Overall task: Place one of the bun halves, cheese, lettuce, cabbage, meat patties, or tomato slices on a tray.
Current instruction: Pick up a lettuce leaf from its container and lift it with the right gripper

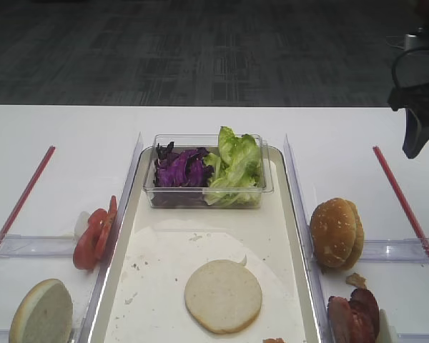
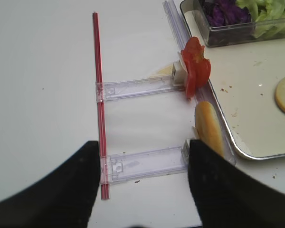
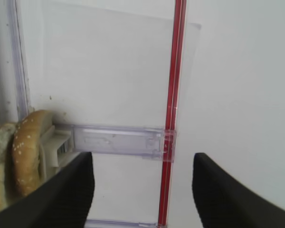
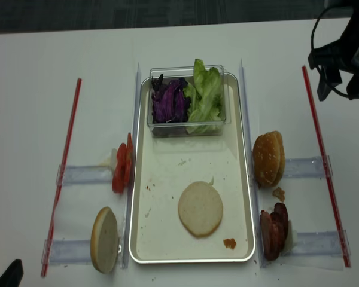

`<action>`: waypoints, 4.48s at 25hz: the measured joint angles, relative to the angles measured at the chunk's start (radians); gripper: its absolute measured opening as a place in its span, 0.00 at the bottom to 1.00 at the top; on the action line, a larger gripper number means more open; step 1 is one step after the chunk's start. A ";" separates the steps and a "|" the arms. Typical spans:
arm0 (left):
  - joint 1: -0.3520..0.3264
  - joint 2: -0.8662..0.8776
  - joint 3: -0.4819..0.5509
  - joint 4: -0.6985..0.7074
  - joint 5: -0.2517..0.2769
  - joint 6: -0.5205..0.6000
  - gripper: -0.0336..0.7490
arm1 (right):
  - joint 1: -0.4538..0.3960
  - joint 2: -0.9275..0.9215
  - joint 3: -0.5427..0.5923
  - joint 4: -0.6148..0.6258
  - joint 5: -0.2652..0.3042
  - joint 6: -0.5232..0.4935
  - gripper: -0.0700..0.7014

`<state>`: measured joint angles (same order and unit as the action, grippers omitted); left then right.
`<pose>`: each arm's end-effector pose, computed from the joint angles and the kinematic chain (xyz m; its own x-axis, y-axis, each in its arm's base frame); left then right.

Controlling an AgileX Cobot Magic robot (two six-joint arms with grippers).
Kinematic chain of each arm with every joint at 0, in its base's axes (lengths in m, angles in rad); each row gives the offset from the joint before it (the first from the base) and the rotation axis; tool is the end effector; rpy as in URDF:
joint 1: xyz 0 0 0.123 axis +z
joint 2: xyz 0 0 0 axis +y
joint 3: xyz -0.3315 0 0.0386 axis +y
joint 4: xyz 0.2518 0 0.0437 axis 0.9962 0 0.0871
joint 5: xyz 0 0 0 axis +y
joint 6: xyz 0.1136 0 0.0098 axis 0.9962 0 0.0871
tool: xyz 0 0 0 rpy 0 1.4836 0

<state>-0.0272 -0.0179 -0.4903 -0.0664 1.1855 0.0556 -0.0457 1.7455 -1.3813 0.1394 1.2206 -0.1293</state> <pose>-0.0391 -0.0060 0.2530 -0.5529 0.0456 -0.8320 0.0952 0.9954 -0.0087 0.3553 -0.0013 0.2812 -0.9956 -0.0350 -0.0866 -0.0456 0.9913 0.1235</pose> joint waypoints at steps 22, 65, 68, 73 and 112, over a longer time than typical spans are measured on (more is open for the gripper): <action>0.000 0.000 0.000 0.000 -0.002 0.000 0.54 | 0.000 0.289 -0.350 0.001 0.002 0.015 0.70; 0.000 0.000 0.000 0.000 -0.002 0.000 0.54 | 0.394 0.333 -0.406 0.096 0.002 0.247 0.68; 0.000 0.000 0.000 0.000 -0.002 0.000 0.54 | 0.404 0.333 -0.406 0.111 0.002 0.250 0.68; 0.000 0.000 0.000 0.000 -0.002 0.000 0.54 | 0.435 0.348 -0.410 0.115 0.002 0.250 0.68; 0.000 0.000 0.000 0.000 -0.002 0.000 0.54 | 0.489 0.570 -0.616 0.019 0.006 0.354 0.42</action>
<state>-0.0272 -0.0179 -0.4903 -0.0664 1.1837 0.0556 0.4432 2.3159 -1.9971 0.1584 1.2266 0.2244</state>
